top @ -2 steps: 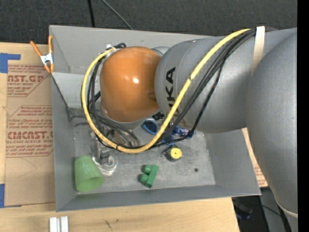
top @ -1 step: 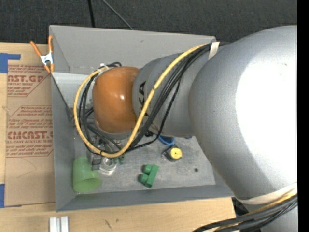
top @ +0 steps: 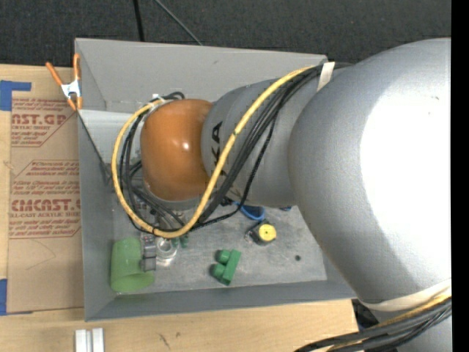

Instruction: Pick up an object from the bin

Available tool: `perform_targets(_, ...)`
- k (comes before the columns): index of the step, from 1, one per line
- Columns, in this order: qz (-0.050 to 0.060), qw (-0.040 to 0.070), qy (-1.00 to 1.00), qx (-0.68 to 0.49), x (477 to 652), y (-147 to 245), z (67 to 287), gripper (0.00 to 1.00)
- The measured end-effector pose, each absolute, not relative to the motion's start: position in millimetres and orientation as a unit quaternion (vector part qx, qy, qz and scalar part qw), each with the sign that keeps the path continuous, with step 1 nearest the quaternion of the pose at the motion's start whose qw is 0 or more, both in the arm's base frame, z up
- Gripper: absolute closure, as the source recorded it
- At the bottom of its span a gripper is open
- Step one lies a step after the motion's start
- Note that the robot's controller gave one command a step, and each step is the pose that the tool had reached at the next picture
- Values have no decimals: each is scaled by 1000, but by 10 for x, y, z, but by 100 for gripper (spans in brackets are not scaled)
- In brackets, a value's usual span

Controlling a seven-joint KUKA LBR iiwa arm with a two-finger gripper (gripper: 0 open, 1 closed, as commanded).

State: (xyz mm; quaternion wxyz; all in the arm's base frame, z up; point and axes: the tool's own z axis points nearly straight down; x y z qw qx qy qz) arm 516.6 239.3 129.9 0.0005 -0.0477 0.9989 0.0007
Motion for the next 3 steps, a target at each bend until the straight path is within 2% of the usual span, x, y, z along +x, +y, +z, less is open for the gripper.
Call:
perform_targets(1, -4, 3, 994, -110, 5009, 2381, 827, 0)
perform_targets(2, -3, 11, 990, -141, 4963, 2419, 839, 0)
perform_targets(3, -4, 6, 990, -142, 4941, 2413, 848, 100)
